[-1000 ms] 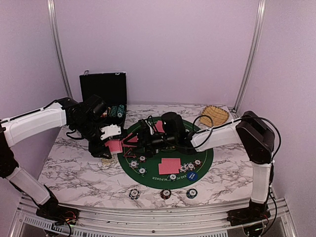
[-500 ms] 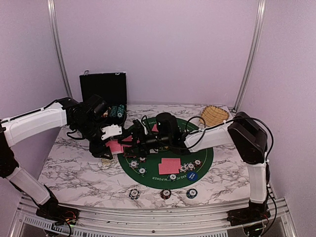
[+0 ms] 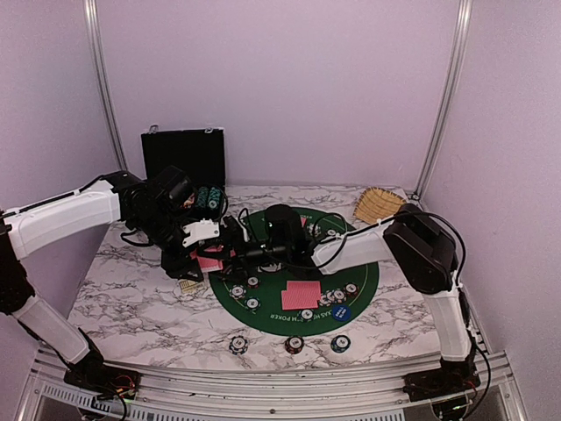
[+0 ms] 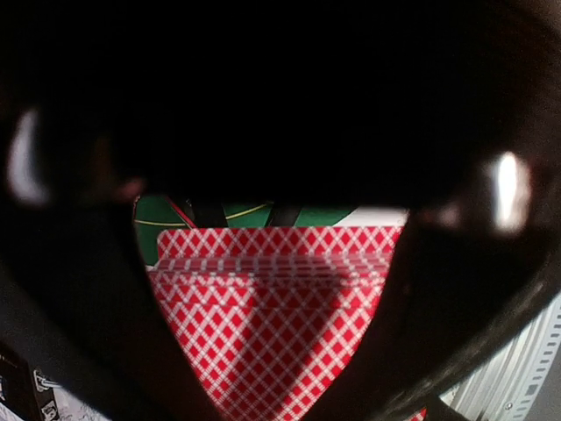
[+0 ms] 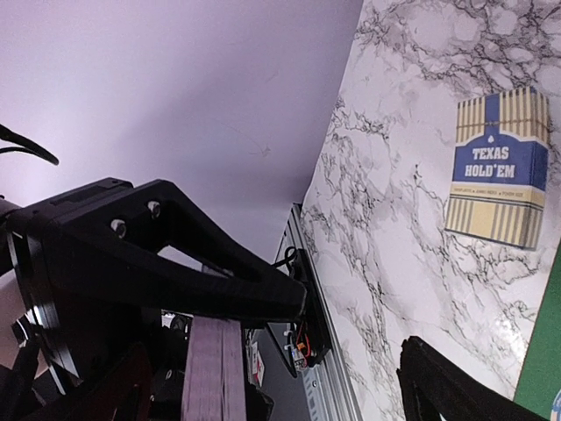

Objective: Distribute texas hold em gaming equipment

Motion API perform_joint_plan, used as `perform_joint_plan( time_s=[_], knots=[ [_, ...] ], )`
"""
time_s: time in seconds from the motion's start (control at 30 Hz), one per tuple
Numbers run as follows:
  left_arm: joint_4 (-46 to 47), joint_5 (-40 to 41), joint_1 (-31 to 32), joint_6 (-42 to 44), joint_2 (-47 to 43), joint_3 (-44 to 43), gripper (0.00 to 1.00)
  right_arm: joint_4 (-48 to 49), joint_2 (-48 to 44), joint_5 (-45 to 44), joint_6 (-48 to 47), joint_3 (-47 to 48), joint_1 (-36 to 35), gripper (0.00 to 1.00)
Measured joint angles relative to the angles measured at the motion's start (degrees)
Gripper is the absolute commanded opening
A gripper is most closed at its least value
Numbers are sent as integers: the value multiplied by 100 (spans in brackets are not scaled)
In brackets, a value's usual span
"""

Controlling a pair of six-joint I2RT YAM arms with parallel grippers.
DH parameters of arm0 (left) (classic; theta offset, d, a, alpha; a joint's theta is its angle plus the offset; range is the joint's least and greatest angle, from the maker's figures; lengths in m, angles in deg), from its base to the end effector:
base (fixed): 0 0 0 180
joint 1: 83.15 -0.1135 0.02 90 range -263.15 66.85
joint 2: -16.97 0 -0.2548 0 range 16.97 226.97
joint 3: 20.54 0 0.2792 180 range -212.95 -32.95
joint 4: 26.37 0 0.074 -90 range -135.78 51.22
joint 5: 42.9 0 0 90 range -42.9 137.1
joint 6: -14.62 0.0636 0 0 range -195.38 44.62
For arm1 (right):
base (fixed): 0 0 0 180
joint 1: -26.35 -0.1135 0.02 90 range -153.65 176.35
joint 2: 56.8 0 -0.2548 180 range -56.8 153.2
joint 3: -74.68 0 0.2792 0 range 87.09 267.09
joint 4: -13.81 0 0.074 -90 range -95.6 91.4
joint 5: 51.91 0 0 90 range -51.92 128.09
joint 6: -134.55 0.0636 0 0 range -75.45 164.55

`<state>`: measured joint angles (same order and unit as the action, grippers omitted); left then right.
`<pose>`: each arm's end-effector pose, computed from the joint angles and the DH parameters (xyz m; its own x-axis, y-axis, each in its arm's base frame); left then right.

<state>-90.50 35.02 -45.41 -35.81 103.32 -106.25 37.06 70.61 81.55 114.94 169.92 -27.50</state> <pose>0.2615 -0.2193 0.2415 -0.1252 0.8846 -0.4492 0.9714 0.2013 0.1256 0.2772 0.4536 0.1486 -0.9604 -0.1556 -0.2311 -0.2451 0.0775 0.9664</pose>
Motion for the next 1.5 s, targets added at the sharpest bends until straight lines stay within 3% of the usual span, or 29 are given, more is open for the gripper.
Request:
perform_joint_plan(
  time_s=[0.43, 1.5],
  knots=[
    [-2, 2, 35, 2, 24, -4, 7, 223, 448, 122, 295, 474, -63, 92],
    [-15, 59, 46, 26, 24, -4, 6, -44, -398, 234, 179, -507, 330, 52]
  ],
)
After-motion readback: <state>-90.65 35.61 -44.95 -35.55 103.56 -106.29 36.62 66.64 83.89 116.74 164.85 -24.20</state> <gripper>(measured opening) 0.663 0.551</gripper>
